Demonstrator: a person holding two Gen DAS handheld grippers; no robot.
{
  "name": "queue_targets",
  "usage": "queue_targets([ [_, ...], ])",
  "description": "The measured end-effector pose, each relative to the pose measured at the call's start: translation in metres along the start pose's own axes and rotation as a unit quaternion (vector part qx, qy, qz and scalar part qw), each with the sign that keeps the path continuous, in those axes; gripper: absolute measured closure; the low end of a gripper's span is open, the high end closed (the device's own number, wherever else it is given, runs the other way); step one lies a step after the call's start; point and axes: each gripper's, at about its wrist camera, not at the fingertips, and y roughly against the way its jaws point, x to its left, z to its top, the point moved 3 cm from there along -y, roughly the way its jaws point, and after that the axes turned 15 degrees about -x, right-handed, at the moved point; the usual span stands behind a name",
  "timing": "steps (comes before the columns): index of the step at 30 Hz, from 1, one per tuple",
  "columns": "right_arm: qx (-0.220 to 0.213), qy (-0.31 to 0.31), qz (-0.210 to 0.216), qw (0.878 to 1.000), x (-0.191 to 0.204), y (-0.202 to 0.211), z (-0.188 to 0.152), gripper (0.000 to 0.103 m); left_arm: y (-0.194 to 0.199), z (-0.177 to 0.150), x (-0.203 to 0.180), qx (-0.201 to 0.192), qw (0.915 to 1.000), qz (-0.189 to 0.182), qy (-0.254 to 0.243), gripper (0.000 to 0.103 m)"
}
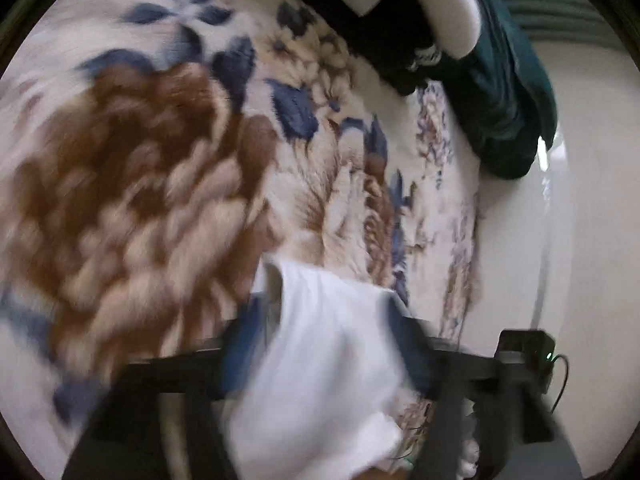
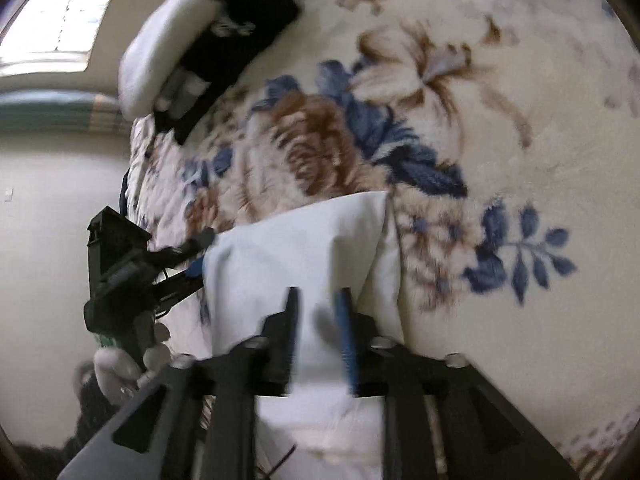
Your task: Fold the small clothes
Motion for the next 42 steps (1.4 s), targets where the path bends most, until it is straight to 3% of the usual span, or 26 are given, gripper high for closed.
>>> queue_targets([
  [2,0.005,0.008,-0.002,1.000,0.004,0.006,-0.015,0.056,0.013,-0.011,-0.001,-0.002,1.0000,0.009,-0.002,0.032],
  [5,0.026,0.036,-0.031,0.999,0.001,0.001,-0.038,0.056,0.026,-0.037,-0.003,-0.002,0.9967,0.061,-0.055,0.032],
  [8,0.057,0.082,-0.092,0.991,-0.005,-0.013,-0.064,0.056,0.025,-0.065,0.005,0.014,0.9883,0.111,-0.103,0.032],
  [10,0.067,0.090,-0.106,0.988,-0.007,-0.018,-0.075,0.056,0.017,-0.082,0.013,0.033,0.9837,0.134,-0.115,0.032],
  [14,0.042,0.057,-0.090,0.993,-0.003,0.002,-0.075,0.056,0.031,-0.098,0.008,0.012,0.9831,0.134,-0.125,0.032],
  [17,0.019,0.043,-0.082,0.996,0.002,0.029,-0.078,0.045,0.055,-0.108,-0.005,-0.020,0.9840,0.126,-0.124,0.032],
  [23,0.020,0.001,-0.069,0.997,-0.008,0.076,-0.117,0.045,0.105,-0.152,-0.022,-0.060,0.9850,0.117,-0.112,0.032],
  [27,0.044,-0.025,-0.085,0.995,-0.038,0.091,-0.167,0.045,0.111,-0.201,-0.004,-0.050,0.9832,0.147,-0.096,0.032],
  [33,0.084,-0.093,-0.093,0.988,-0.094,0.087,-0.235,0.045,0.096,-0.270,0.057,0.005,0.9783,0.201,-0.050,0.032],
  [36,0.099,-0.123,-0.076,0.985,-0.110,0.077,-0.255,0.044,0.091,-0.291,0.076,0.019,0.9787,0.202,-0.032,0.032],
  [42,0.133,-0.128,-0.058,0.981,-0.119,0.056,-0.281,0.045,0.088,-0.310,0.072,0.021,0.9791,0.193,-0.061,0.033],
])
